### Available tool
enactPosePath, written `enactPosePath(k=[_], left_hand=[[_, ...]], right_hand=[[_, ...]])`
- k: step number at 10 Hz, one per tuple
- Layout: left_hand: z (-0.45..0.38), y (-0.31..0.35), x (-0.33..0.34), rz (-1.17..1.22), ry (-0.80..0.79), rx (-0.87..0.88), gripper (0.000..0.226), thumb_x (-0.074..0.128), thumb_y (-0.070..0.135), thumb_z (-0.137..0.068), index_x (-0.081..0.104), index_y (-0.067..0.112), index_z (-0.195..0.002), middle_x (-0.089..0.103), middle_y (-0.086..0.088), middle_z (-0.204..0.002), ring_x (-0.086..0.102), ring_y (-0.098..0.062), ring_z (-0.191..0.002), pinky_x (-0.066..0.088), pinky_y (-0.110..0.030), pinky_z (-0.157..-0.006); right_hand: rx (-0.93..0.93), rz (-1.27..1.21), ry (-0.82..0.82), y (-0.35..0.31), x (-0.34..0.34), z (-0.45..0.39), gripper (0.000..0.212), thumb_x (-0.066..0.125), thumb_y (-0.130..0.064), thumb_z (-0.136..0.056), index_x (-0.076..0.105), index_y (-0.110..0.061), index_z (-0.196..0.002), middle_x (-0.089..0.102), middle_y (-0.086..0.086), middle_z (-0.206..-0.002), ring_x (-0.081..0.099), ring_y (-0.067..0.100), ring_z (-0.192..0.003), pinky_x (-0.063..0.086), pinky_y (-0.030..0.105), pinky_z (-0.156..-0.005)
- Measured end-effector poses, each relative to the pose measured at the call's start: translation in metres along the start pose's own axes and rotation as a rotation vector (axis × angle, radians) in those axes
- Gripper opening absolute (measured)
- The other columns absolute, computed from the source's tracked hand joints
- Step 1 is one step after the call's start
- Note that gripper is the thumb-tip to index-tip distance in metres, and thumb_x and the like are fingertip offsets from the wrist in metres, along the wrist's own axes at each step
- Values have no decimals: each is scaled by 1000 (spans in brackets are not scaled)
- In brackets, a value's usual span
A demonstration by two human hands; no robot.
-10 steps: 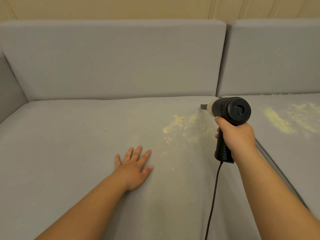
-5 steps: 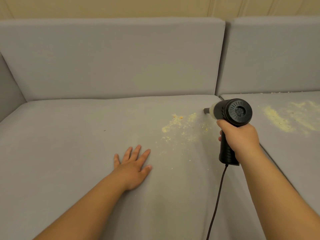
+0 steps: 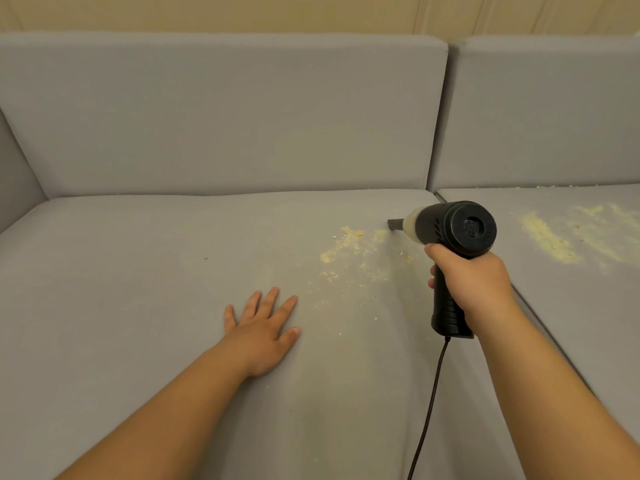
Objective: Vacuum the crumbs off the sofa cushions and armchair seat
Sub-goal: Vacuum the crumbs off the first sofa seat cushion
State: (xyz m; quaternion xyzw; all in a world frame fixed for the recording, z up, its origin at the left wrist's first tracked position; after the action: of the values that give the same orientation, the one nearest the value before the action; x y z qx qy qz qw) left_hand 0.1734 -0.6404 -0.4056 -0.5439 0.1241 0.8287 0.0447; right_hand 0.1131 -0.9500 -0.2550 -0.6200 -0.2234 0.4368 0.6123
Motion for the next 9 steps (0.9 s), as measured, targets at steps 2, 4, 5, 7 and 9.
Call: enactPosePath(k=[2, 4, 5, 7, 9], left_hand=[[0, -1, 1, 5, 5, 2, 64, 19, 67, -103, -10, 54, -159, -22, 15, -170, -21, -18, -157, -12, -63, -122], [0, -1, 0, 4, -1, 0, 64, 18, 68, -103, -10, 54, -159, -22, 15, -170, -21, -18, -157, -12, -63, -122], [0, -1, 0, 7, -4, 1, 63, 18, 67, -103, -10, 55, -159, -23, 15, -170, -21, -18, -157, -13, -62, -122], [-1, -2, 1, 8, -2, 1, 63, 18, 67, -103, -10, 55, -159, -22, 15, -170, -21, -18, -157, -13, -63, -122], [0, -2, 0, 12, 0, 1, 63, 18, 67, -104, -9, 54, -159, -22, 15, -170, -21, -18, -157, -13, -62, -122]], right_hand=[[-10, 44, -77, 0, 11, 6, 8, 76, -25, -87, 71, -20, -92, 77, 15, -92, 74, 19, -68, 62, 40, -75], [5, 14, -109, -1, 15, 10, 12, 77, -27, -87, 73, -20, -96, 78, 14, -92, 75, 20, -69, 62, 40, -73], [9, -9, -115, -3, 14, 12, 11, 78, -27, -88, 73, -22, -96, 78, 13, -91, 76, 21, -70, 63, 44, -76], [-11, 49, -147, -4, 19, 19, 10, 77, -27, -88, 72, -19, -92, 78, 16, -91, 75, 19, -66, 63, 44, -75], [-42, 97, -136, -5, 29, 15, 16, 77, -27, -87, 73, -14, -96, 77, 16, -92, 78, 24, -74, 63, 43, -74]])
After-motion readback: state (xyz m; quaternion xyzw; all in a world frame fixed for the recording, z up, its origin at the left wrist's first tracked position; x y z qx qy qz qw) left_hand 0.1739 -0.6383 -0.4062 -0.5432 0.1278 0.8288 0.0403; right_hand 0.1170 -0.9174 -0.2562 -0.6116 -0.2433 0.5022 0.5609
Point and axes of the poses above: each hand's wrist, its own z-axis away from the middle knuckle, its own x-axis out of the palm, y = z × x, the point moved 5 cm from there along -z, towards the middle knuckle
